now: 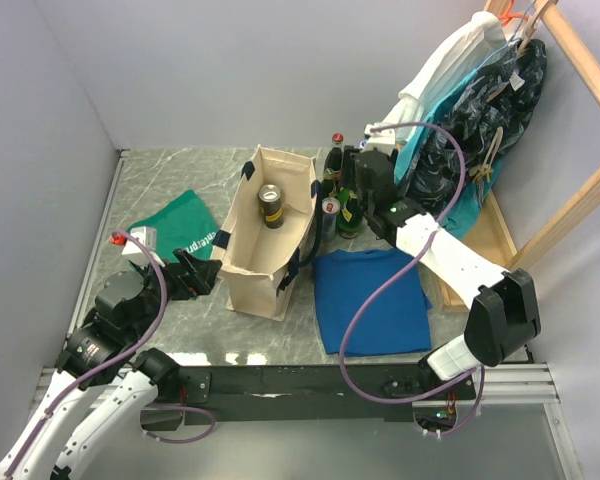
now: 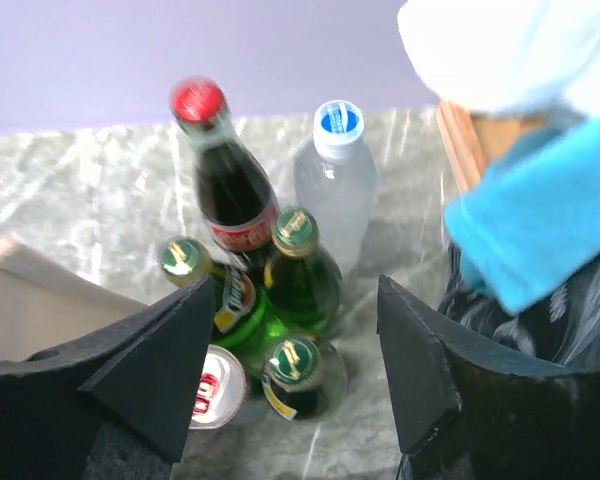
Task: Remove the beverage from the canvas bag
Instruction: Place the drink at the center of the board, then take out the drink from the canvas bag.
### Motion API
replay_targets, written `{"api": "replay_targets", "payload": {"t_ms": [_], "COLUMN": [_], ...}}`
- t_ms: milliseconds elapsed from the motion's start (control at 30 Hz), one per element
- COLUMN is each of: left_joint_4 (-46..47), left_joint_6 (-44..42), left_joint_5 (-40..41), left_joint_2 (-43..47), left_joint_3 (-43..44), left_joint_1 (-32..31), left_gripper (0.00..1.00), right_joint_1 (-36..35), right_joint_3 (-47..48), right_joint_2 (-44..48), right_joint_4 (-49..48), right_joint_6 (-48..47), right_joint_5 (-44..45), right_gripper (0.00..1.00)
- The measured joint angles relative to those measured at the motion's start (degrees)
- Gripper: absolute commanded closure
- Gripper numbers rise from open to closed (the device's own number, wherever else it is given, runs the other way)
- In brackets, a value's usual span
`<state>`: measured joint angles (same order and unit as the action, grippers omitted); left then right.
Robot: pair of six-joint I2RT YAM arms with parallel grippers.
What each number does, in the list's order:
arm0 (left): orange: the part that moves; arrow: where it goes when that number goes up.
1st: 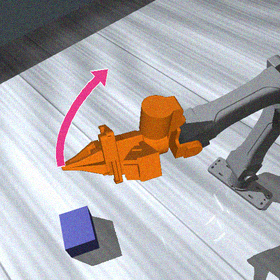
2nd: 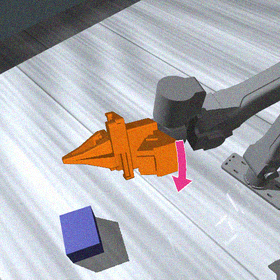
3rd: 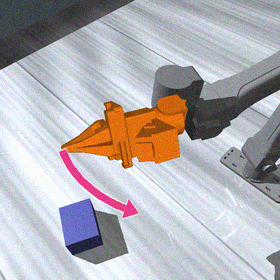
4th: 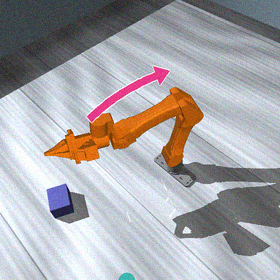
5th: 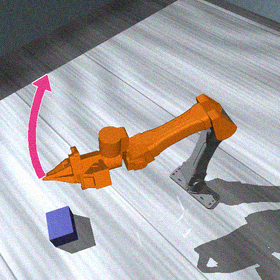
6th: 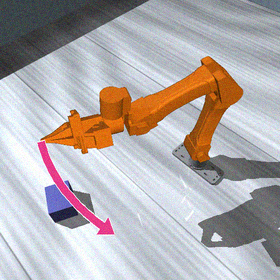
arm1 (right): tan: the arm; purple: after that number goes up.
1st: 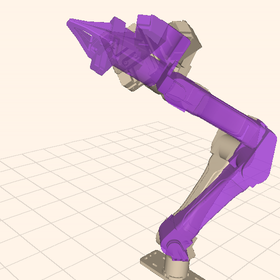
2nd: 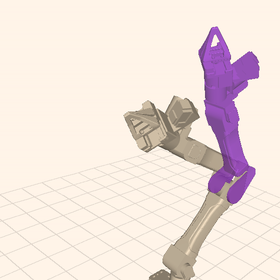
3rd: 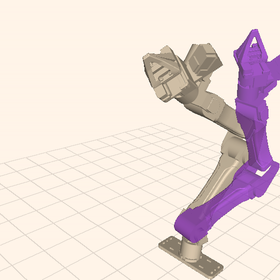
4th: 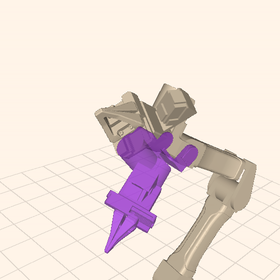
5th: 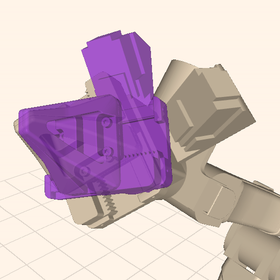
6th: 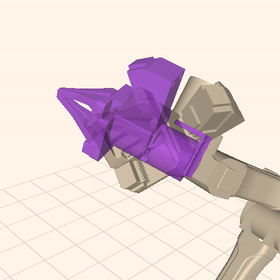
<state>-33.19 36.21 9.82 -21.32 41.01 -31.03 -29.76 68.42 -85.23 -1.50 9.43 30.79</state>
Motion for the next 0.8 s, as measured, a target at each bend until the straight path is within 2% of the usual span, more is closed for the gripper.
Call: {"api": "replay_targets", "payload": {"t_ms": [300,533,800], "left_joint_4": [0.9,1.4,2.2], "left_joint_6": [-0.6,-0.9,-1.1], "left_joint_5": [-1.3,-2.5,-2.5], "left_joint_2": [0.2,1.7,2.5], "left_joint_3": [0.0,-0.2,-0.2], "left_joint_1": [0.0,0.0,0.0], "left_gripper": [0.04,0.04,0.04], "right_joint_1": [-1.7,-6.2,-12.7], "right_joint_3": [16.2,23.6,30.2], "right_joint_2": [0.0,-0.3,-4.3], "right_joint_4": [14.1,22.7,26.3], "right_joint_6": [-3.9,-6.1,-6.5], "right_joint_5": [-2.8,-7.3,-15.1], "right_gripper": [0.22,0.20,0.19]}}
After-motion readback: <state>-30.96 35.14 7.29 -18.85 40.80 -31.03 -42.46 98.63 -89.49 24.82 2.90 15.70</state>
